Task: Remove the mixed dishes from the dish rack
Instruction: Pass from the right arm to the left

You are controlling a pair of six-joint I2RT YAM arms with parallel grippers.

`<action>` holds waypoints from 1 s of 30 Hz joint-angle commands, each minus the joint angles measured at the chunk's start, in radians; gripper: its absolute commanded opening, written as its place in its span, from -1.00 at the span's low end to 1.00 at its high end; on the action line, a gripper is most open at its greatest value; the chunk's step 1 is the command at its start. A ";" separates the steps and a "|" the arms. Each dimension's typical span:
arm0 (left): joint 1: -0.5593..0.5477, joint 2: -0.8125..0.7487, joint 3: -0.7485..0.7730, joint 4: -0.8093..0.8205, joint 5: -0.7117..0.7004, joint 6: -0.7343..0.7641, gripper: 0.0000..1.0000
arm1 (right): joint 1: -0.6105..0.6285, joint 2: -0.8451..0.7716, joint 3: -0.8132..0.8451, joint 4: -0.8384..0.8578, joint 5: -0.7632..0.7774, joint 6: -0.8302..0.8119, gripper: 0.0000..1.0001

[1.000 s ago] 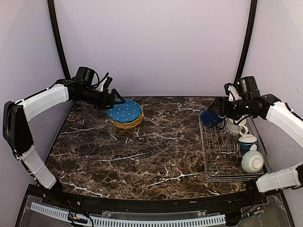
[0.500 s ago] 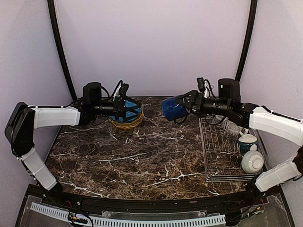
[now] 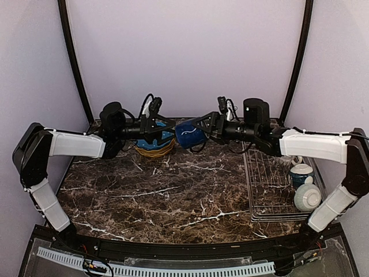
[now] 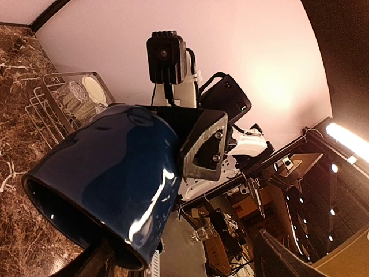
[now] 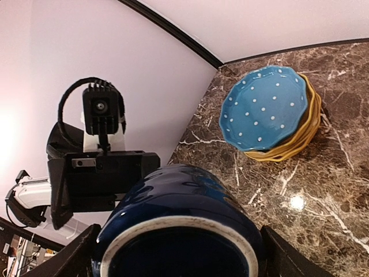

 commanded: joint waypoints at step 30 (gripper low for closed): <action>-0.023 -0.017 0.005 -0.187 -0.021 0.109 -0.98 | 0.036 0.020 -0.014 0.120 0.051 0.035 0.45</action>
